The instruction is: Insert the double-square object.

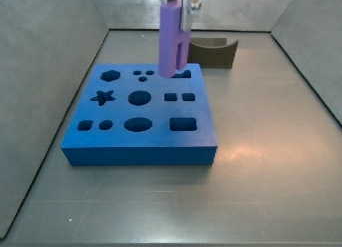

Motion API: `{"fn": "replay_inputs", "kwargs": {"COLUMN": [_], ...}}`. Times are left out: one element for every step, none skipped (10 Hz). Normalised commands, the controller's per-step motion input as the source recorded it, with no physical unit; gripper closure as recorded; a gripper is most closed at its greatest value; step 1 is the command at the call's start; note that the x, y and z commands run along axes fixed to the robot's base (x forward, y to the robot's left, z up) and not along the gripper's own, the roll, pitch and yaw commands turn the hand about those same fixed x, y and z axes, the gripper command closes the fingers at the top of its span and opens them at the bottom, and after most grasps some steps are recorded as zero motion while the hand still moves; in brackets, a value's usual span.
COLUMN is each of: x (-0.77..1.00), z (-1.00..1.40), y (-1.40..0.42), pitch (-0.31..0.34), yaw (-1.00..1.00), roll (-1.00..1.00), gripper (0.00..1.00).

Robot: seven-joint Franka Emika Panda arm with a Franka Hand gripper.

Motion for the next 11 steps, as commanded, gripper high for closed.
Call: {"fn": "replay_inputs", "kwargs": {"x": [0.13,0.06,0.04,0.0,0.0,0.0,0.0,0.0,0.0,0.0,0.0], "z": [-0.39,-0.39,-0.4,-0.41,-0.41,-0.41,-0.41,-0.4,-0.36,-0.33,-0.27], "y": [0.06,0.01,0.0,0.0,0.0,0.0,0.0,0.0,0.0,0.0,0.0], "pitch": [-0.001,0.0,0.0,0.0,0.0,0.0,0.0,0.0,0.0,0.0,0.0], "yaw": [-1.0,-1.0,-1.0,-1.0,-1.0,-1.0,-1.0,-1.0,-1.0,-1.0,-1.0], "roll": [0.0,0.0,0.0,0.0,0.0,0.0,0.0,0.0,0.0,0.0,-0.03], "gripper": [1.0,1.0,1.0,1.0,1.0,1.0,1.0,1.0,1.0,1.0,1.0]}}
